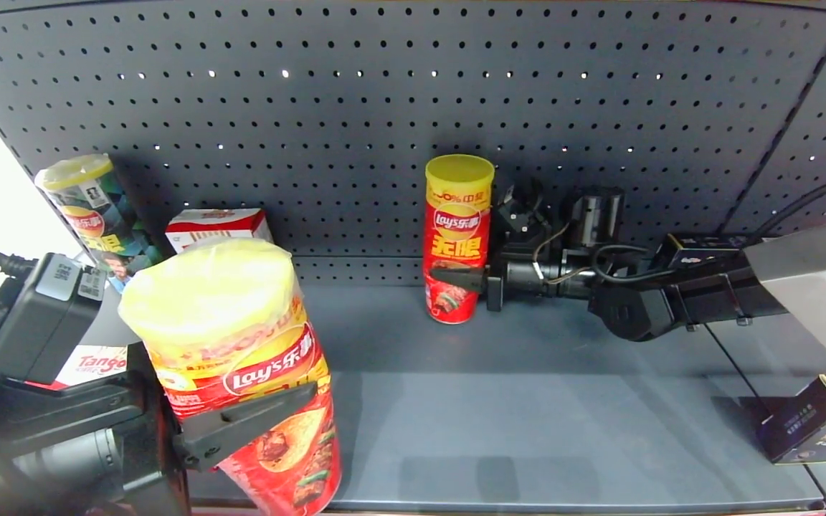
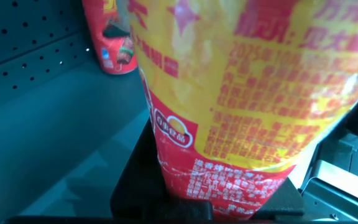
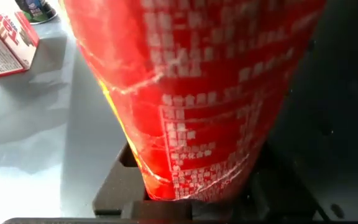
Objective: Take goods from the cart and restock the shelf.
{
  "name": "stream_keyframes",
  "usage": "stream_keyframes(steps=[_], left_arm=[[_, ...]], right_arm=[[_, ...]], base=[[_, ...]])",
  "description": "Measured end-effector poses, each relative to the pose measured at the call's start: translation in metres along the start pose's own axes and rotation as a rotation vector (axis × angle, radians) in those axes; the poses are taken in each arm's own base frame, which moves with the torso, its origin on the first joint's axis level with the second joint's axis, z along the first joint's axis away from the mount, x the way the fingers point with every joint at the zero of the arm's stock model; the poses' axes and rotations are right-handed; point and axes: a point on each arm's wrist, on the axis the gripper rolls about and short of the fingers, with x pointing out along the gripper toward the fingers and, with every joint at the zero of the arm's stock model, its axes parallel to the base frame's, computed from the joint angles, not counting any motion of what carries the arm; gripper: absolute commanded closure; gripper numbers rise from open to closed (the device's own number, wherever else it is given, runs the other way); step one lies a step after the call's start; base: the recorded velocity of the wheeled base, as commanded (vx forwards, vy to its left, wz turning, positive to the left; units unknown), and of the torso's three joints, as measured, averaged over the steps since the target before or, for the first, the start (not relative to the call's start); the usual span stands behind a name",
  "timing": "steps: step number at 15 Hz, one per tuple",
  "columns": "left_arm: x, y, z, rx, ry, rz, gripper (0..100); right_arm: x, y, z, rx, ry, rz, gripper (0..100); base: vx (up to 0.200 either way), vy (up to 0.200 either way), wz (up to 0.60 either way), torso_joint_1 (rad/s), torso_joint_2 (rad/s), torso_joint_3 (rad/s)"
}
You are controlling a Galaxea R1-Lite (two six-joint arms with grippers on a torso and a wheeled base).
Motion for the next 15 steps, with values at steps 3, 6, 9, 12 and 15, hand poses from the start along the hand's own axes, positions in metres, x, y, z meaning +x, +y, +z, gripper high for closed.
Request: stream_keyframes(steps=[3,6,9,12,15], left_arm=[[0.000,0.000,0.002,0.003,-0.007,0.000,100],[0.000,0.000,0.003,0.005,-0.009,0.000,100],[0.000,0.000,0.003,0.005,-0.010,0.001,100],[0.000,0.000,0.002,0.004,-0.008,0.001,100],[0.000,0.000,0.002,0.003,-0.006,0.003,100]], right_arm=[[-0.016,0.014,0.024,-0.005,-0.023,0.002,100],[-0.035,0.039,0.035,-0.010,-0.031,0.014,100],[-0.053,0.076,0.037,-0.013,-0.040,0.034,100],[-0.068,0.120,0.042,0.005,-0.029,0.065,100],[-0.082,0.152,0.040,0.023,-0.007,0.086,100]], base=[[0.000,0.000,0.00,0.000,0.00,0.000],[0.000,0.000,0.00,0.000,0.00,0.000],[0.000,0.000,0.00,0.000,0.00,0.000],[0.000,0.000,0.00,0.000,0.00,0.000],[0.000,0.000,0.00,0.000,0.00,0.000]])
